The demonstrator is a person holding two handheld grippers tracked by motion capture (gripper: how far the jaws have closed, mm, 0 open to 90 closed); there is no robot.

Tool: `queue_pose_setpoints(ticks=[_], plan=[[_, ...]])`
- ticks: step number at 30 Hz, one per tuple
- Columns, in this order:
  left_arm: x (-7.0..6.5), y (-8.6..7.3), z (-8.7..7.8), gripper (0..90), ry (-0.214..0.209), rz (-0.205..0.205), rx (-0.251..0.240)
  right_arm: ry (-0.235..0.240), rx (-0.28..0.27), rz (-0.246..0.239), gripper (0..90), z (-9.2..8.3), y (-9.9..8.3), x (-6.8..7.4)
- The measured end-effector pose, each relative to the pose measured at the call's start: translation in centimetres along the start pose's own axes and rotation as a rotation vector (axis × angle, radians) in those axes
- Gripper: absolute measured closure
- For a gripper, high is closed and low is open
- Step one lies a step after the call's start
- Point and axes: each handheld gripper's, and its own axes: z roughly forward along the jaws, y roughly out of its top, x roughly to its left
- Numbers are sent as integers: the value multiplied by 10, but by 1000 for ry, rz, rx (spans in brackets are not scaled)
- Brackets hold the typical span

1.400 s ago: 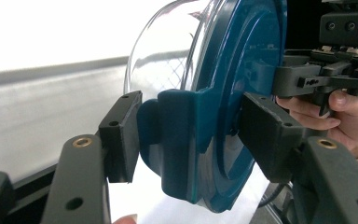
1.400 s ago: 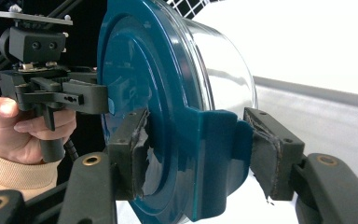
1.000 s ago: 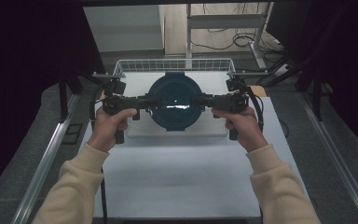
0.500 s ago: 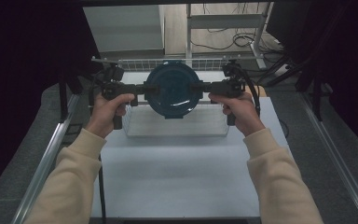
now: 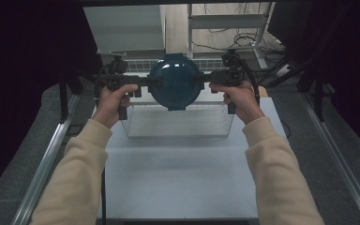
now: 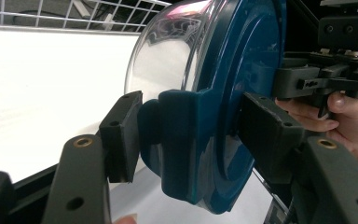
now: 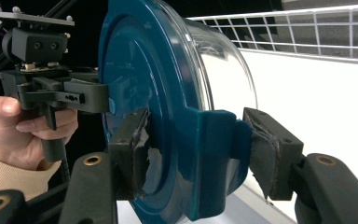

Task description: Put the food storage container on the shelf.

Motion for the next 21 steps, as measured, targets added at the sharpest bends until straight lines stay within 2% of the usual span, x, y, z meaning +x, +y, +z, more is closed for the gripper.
queue_pose_setpoints(ticks=[7, 13, 15, 17, 21], plan=[[14, 3, 12, 408, -3, -42, 12, -3, 9, 34, 427, 8, 3, -14], [22, 7, 21, 409, -5, -95, -18, -9, -17, 93, 416, 13, 5, -27], [23, 9, 24, 401, -1, -105, -25, -10, -21, 148, 403, 16, 6, -34], [25, 10, 27, 395, -1, -113, -15, -10, -21, 164, 398, 17, 7, -35], [32, 12, 34, 372, -13, -143, -2, -13, -15, 244, 374, 21, 6, -43]])
